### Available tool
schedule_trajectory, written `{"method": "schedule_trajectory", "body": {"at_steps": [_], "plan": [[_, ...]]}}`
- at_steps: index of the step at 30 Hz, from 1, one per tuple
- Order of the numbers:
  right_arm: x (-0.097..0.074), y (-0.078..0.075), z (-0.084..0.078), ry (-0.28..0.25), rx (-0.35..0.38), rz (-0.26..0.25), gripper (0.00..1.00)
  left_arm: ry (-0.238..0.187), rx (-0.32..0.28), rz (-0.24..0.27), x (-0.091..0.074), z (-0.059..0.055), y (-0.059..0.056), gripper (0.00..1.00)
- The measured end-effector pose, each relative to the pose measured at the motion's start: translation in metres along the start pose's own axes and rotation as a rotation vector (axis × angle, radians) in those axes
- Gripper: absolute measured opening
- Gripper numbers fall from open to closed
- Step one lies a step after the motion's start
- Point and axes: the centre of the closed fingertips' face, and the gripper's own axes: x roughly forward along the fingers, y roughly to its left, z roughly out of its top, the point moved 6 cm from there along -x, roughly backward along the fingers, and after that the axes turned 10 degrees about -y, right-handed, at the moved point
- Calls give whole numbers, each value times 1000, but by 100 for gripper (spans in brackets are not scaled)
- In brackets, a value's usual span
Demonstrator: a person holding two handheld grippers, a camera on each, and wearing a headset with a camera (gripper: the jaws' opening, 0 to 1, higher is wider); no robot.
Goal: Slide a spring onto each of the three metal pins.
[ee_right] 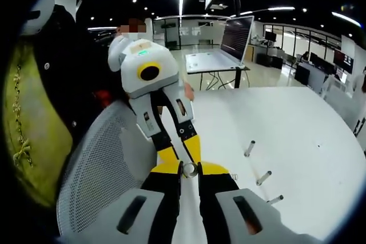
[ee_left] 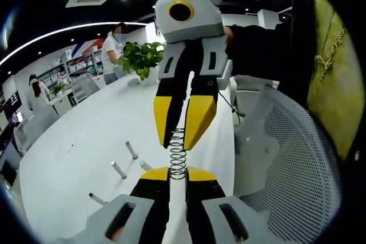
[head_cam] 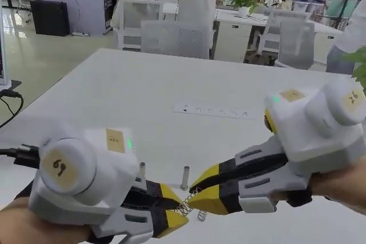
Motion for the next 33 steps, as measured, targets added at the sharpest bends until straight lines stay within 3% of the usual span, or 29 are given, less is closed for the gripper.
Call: {"method": "schedule_trajectory", "body": {"at_steps": [24, 33], "plan": [[6, 7, -10, 185, -78, 71, 11, 7, 47, -34, 3, 0, -9, 1], [7, 6, -12, 218, -96, 81, 10, 6, 41, -35, 4, 1, -9, 1]]}}
